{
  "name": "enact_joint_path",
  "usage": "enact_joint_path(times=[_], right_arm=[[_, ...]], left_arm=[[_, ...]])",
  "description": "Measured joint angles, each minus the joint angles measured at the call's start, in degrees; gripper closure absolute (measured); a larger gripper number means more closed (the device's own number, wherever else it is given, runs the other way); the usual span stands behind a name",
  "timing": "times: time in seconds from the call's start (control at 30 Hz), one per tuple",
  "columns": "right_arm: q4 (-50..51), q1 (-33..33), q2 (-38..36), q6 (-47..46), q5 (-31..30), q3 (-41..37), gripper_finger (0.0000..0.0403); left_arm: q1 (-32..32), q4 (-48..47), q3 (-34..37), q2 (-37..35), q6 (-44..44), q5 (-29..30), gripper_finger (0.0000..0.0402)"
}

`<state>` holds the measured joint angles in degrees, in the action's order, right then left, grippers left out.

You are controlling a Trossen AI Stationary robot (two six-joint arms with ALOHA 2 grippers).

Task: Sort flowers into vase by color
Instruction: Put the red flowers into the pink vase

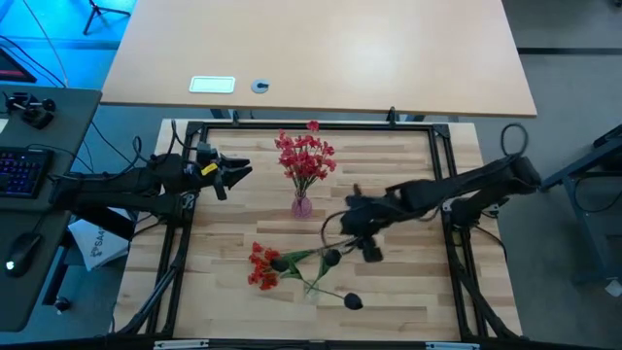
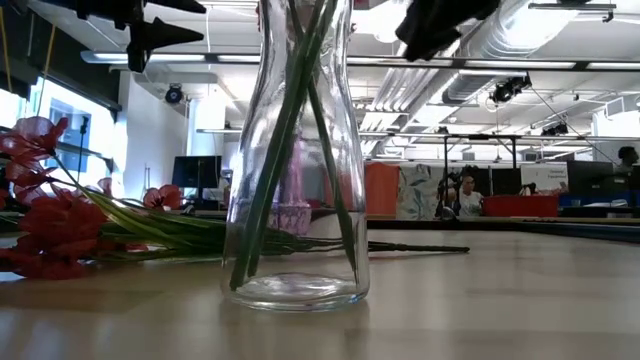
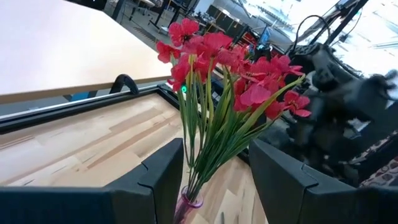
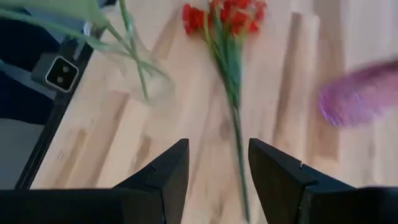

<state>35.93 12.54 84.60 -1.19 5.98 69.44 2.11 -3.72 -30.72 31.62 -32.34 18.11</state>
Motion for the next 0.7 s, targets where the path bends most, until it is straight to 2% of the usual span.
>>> enact_joint_path(times=[0.17, 0.33, 0.43, 0.53, 0.63, 0.7], right_arm=[[3.7, -3.79, -10.22, -2.98, -1.97, -7.65, 0.0256], [-10.04, -5.44, -17.63, -11.87, -3.01, -23.65, 0.0258], [-23.15, -4.59, -17.05, -16.74, -2.18, -33.87, 0.0258], [-38.16, -3.23, -13.59, -17.54, -1.86, -39.83, 0.0258], [-49.02, -2.02, -8.3, -12.19, -2.91, -41.18, 0.0258], [-51.94, -1.45, -4.04, -8.31, -4.26, -40.16, 0.0258]], left_arm=[[0.02, 0.06, 0.0, 0.02, 1.35, 0.07, 0.0232], [0.02, 0.08, 0.0, 0.0, 2.45, 0.2, 0.0232], [0.0, 0.08, -0.02, 0.0, 2.3, 0.17, 0.0232], [0.0, 0.06, 0.0, 0.0, 1.03, 0.13, 0.0232], [0.0, 0.09, 0.0, 0.0, 1.05, 0.14, 0.0232], [0.02, 0.11, 0.0, 0.0, 1.05, 0.33, 0.0232]])
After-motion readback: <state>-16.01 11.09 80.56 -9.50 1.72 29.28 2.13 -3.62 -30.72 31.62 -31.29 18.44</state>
